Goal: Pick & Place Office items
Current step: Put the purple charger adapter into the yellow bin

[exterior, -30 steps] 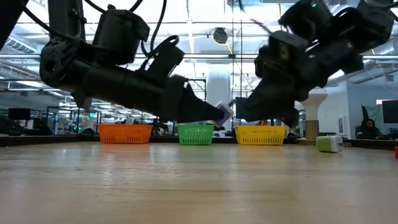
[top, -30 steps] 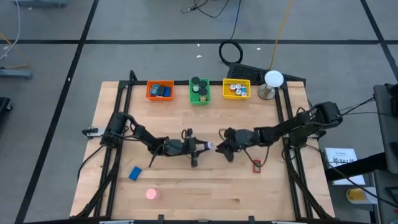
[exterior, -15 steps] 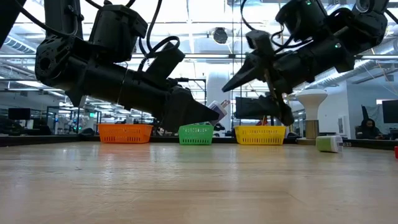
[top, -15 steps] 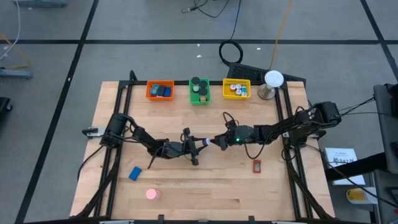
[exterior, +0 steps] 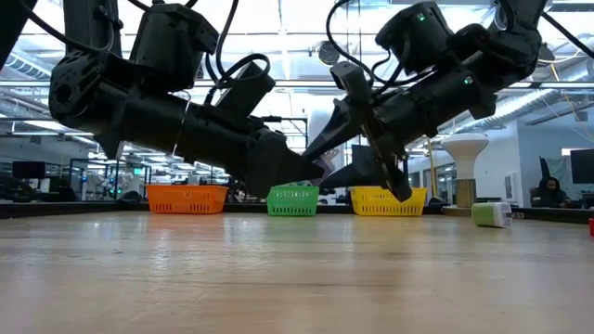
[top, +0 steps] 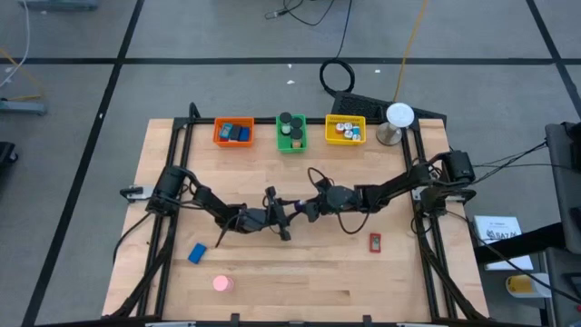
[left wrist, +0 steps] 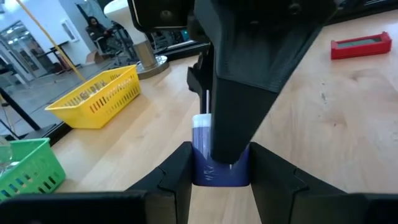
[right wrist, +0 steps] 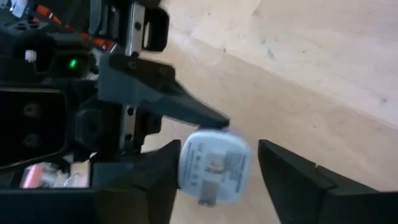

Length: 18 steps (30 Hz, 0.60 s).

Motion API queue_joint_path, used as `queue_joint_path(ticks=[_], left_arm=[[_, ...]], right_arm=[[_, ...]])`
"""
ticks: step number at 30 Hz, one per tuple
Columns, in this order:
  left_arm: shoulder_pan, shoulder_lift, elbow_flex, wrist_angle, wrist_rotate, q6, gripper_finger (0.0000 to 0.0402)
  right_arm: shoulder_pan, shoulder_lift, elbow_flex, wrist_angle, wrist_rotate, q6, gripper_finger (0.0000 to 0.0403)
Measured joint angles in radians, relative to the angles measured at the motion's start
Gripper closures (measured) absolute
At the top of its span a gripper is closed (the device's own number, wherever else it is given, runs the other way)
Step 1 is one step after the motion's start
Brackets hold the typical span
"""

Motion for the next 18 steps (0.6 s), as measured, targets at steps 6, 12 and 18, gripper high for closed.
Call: queue_joint_path(ticks=[6,12,18], left_arm=[[0.0,0.0,0.0,-0.008,0.006,-0.015,0.0264],[0.0,-0.001,0.0,-0.006,-0.029,-0.078,0.0181],[-0.005,-0.057,0.0,-0.127,-0.029,-0.093,0.0116]], right_arm=[[0.0,-0.001,-0.001,0.024,0.008,-0.022,0.0267],[0.0,-0.003,-0.001,0.034,-0.008,-0.07,0.0271],[-0.011,-0.067,0.0,-0.161,-0.027,-0.159,0.0266]])
